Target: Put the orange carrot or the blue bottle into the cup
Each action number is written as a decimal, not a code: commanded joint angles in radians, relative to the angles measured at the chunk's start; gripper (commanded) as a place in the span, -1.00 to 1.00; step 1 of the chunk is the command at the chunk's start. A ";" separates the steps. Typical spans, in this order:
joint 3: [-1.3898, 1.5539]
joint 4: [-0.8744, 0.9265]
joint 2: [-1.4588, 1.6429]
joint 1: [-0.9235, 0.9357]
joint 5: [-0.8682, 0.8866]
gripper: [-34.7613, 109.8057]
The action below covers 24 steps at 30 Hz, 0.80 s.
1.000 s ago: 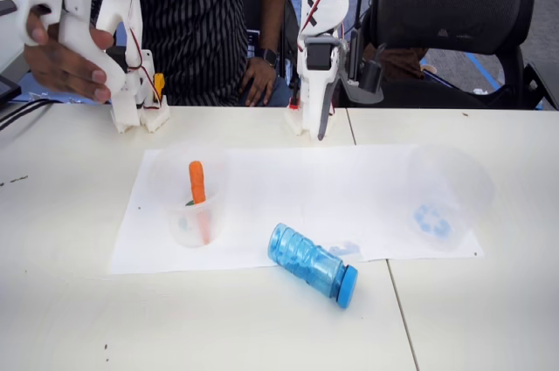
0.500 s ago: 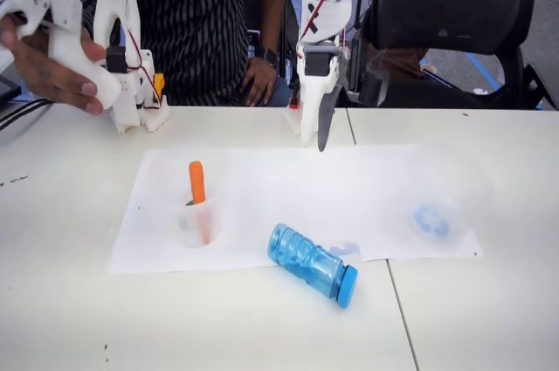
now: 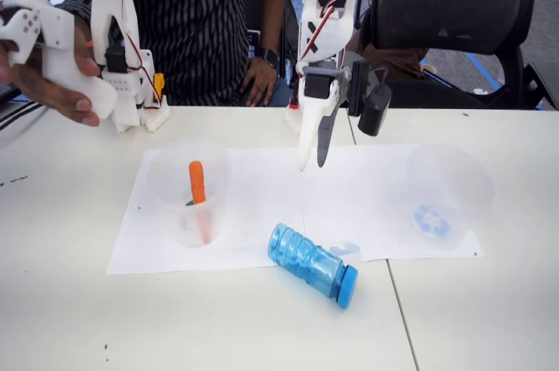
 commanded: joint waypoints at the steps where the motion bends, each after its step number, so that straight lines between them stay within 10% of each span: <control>1: -0.198 0.046 -0.028 0.014 0.021 0.19; 24: -0.476 0.124 -0.399 0.114 0.005 0.19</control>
